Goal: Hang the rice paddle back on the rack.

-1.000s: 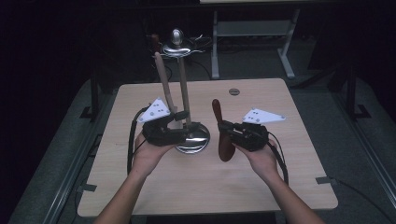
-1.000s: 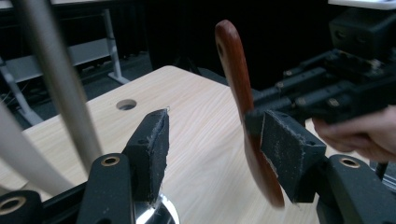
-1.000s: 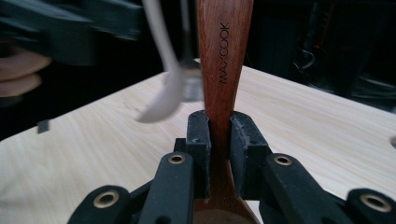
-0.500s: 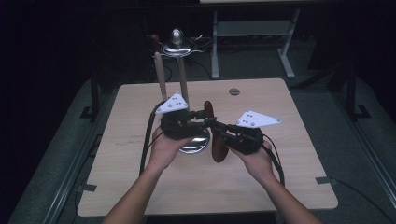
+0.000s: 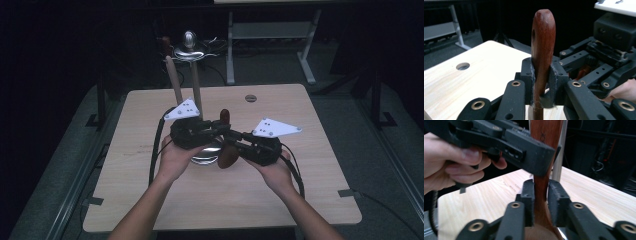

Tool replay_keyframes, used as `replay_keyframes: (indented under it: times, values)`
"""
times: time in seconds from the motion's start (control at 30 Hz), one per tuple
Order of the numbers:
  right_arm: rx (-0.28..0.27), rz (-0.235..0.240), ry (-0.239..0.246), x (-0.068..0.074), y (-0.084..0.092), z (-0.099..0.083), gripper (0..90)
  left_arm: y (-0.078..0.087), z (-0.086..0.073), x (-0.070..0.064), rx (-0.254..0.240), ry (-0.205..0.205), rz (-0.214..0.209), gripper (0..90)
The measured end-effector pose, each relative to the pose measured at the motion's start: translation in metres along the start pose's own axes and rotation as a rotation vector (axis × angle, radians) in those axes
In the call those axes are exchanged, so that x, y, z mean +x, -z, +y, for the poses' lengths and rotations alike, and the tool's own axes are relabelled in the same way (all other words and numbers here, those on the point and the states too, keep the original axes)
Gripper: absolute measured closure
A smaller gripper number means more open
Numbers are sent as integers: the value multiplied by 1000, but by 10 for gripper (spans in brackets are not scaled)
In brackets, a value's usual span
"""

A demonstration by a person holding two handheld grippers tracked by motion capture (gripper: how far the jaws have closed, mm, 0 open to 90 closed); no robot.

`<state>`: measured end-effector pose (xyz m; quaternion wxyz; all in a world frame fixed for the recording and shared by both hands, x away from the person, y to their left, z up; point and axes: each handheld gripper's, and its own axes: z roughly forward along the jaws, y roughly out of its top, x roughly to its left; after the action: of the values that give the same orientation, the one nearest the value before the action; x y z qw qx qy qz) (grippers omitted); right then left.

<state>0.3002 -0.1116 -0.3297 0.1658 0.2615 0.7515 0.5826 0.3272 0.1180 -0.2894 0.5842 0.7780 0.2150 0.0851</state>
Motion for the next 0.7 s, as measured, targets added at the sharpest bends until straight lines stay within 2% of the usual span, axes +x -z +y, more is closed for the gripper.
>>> replay_keyframes:
  times: [0.13,0.33,0.4,0.53,0.7]
  values:
    - [2,28,2,0,0,0,628,10,7,4,-9,-16,-46,773]
    - [-3,37,10,0,1,1,506,32,25,12,-33,-64,-64,775]
    - [1,35,11,0,1,1,489,39,33,15,-39,-75,-71,775]
    - [16,25,9,-1,0,0,468,53,47,22,-68,-93,-111,776]
    - [24,15,5,-3,-1,-1,456,67,63,30,-88,-116,-125,776]
